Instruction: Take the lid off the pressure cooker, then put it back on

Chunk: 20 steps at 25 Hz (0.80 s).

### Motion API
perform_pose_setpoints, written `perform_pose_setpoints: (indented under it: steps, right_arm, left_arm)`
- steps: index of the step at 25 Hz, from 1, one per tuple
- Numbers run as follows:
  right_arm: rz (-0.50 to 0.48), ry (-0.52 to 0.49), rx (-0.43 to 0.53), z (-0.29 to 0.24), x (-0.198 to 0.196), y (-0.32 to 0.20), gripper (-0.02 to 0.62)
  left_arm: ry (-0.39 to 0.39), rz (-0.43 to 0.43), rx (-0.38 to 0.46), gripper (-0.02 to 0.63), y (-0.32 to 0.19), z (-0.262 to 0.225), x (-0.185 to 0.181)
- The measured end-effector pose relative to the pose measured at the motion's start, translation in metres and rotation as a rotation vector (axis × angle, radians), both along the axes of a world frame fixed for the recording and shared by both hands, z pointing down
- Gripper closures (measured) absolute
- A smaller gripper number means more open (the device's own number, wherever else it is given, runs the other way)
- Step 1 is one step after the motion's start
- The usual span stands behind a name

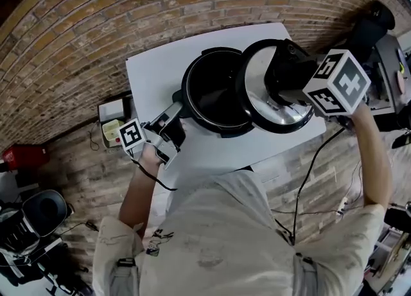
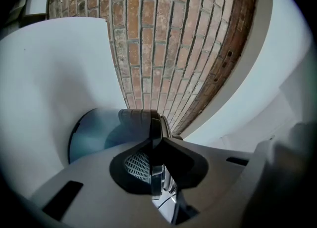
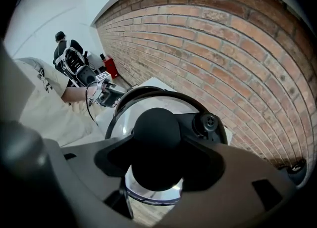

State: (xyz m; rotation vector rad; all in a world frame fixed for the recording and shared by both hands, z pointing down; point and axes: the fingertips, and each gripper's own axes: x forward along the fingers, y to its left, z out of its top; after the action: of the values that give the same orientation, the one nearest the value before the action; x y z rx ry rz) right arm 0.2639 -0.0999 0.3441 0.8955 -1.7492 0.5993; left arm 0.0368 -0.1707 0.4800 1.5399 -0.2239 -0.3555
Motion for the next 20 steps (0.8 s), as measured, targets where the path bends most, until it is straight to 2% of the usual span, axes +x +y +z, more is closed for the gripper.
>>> perform_pose_setpoints:
  steps: [9, 14, 20]
  right_arm:
    - [-0.142, -0.051, -0.065, 0.031, -0.064, -0.026, 0.302]
    - [-0.189, -0.059, -0.091, 0.044, -0.083, -0.034, 0.302]
    - [-0.219, -0.060, -0.077, 0.050, -0.102, -0.046, 0.302]
  left_arm:
    - [0.007, -0.013, 0.003, 0.541, -0.001, -0.001, 0.000]
    - [0.012, -0.019, 0.004, 0.541, -0.001, -0.002, 0.001]
    - [0.014, -0.021, -0.001, 0.541, -0.001, -0.002, 0.000]
